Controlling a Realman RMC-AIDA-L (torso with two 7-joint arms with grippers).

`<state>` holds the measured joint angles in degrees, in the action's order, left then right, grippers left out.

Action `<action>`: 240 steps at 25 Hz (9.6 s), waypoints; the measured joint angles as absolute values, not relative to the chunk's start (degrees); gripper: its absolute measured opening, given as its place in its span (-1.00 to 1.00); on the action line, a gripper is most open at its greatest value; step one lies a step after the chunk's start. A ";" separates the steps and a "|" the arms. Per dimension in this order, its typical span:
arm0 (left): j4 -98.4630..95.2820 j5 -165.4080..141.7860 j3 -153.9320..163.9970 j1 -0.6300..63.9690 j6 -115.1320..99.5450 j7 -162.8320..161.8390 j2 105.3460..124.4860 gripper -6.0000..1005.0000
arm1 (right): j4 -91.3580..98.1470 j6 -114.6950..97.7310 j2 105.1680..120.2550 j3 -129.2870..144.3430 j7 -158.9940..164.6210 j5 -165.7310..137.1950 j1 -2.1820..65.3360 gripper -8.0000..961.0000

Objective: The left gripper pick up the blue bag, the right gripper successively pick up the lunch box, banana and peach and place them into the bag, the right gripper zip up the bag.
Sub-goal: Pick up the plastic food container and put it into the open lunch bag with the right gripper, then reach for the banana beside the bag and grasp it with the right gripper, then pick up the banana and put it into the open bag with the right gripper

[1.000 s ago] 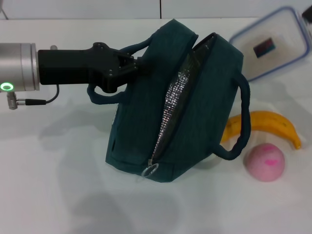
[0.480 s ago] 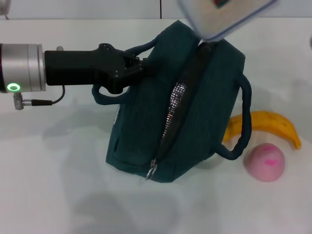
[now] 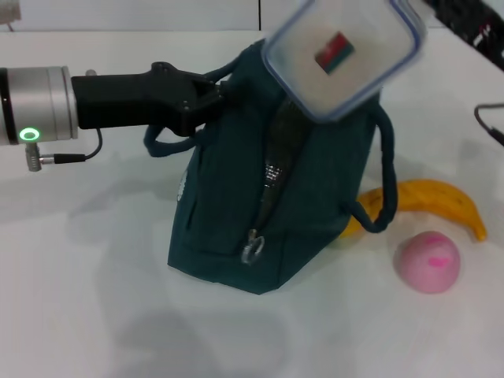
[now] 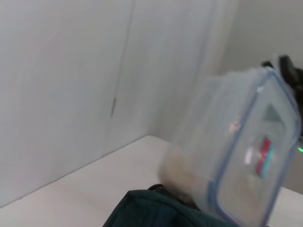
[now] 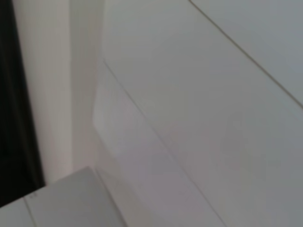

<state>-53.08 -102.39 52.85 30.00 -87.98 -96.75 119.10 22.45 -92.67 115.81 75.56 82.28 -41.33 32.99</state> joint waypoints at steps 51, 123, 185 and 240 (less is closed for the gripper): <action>-51.42 -103.89 53.08 30.61 -86.75 -94.95 118.61 -0.92 | 75.40 -81.99 114.42 65.16 119.73 -123.67 24.71 0.68; -50.35 -99.41 52.93 30.21 -87.96 -93.10 118.98 -0.92 | 73.24 -84.46 115.51 61.08 126.70 -138.58 31.08 -0.47; -50.38 -95.14 52.82 28.53 -89.27 -89.76 119.21 -0.92 | 68.37 -62.95 115.55 58.87 122.30 -127.91 25.21 -0.09; -47.01 -94.84 52.73 30.13 -89.55 -86.57 119.36 -0.92 | 26.00 -79.71 116.19 92.83 50.01 -46.52 31.43 -0.03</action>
